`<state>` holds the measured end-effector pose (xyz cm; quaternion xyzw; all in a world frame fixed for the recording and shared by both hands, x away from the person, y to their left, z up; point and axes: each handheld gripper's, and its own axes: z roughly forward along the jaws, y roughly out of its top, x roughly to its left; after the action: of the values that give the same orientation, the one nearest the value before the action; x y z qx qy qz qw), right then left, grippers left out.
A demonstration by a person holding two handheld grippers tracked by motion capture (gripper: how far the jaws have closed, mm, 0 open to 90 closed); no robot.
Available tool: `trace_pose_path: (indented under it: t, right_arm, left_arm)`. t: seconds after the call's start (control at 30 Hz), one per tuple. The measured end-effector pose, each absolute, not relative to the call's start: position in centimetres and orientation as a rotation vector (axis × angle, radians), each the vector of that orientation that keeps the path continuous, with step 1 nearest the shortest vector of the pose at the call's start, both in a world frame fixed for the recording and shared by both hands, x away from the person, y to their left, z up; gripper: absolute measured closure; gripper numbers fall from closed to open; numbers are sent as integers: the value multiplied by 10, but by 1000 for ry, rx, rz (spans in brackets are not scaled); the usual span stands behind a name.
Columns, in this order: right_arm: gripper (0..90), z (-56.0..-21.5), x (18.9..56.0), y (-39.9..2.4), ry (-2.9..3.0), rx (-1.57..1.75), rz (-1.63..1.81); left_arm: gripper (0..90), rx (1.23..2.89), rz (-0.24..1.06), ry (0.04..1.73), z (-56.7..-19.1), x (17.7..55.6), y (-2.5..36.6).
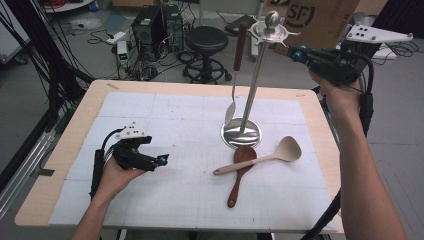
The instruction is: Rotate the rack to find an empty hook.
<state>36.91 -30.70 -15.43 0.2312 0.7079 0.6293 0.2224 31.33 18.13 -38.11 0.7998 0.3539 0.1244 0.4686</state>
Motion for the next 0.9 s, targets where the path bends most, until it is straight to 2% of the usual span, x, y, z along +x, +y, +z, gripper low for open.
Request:
trace_pose_path:
  t: [0.9]
  right_arm:
    - [895, -151, 372, -257, 1997, 573, 1732]
  left_arm:
    - [58, 1966, 313, 867, -381, 314, 181]
